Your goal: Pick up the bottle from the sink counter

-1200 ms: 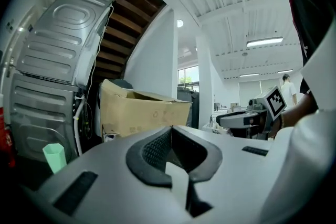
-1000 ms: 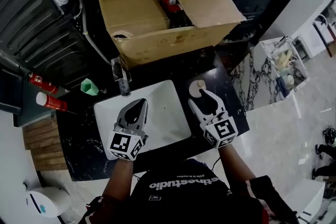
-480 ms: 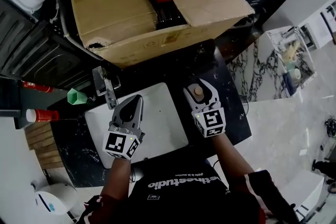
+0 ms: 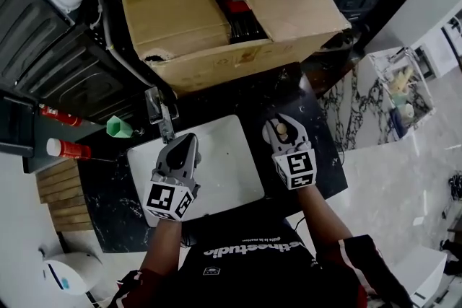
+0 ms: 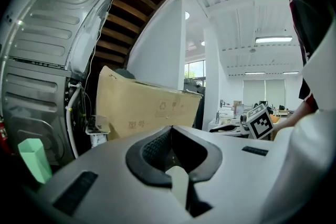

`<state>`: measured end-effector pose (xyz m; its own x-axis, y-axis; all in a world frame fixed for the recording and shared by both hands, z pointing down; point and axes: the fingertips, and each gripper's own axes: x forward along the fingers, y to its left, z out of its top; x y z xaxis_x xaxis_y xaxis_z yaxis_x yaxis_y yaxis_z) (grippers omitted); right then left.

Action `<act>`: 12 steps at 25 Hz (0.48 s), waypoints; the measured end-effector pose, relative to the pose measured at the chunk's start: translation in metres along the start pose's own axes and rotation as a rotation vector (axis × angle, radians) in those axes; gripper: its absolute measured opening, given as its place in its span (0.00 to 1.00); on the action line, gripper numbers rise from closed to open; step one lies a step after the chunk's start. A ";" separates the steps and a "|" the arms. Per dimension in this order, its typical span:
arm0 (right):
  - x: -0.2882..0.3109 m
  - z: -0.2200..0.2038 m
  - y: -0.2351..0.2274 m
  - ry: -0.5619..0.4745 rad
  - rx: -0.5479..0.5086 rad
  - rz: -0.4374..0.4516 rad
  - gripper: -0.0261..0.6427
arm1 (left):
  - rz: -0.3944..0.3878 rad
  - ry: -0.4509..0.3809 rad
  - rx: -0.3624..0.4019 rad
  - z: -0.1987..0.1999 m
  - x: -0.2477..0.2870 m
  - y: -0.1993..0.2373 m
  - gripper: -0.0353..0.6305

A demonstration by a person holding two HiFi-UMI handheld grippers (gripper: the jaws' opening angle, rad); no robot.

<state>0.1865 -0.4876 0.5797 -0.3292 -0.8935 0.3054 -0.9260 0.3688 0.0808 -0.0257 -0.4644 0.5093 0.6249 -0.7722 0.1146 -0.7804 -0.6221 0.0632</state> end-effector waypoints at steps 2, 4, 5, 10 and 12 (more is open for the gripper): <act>-0.014 0.015 0.012 -0.019 -0.009 0.019 0.23 | 0.009 -0.017 -0.002 0.007 -0.014 0.001 0.08; -0.029 0.033 0.027 -0.041 -0.021 0.036 0.23 | 0.012 -0.036 -0.001 0.014 -0.030 0.000 0.08; -0.037 0.042 0.035 -0.050 -0.030 0.043 0.23 | 0.013 -0.048 0.001 0.018 -0.038 -0.002 0.08; -0.079 0.087 0.073 -0.110 -0.043 0.083 0.23 | 0.027 -0.106 0.007 0.037 -0.081 -0.009 0.08; -0.094 0.100 0.089 -0.120 -0.037 0.100 0.23 | 0.039 -0.110 0.019 0.040 -0.098 -0.010 0.08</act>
<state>0.1163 -0.3961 0.4635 -0.4416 -0.8751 0.1982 -0.8806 0.4650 0.0910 -0.0789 -0.3875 0.4577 0.5937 -0.8047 0.0067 -0.8042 -0.5929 0.0422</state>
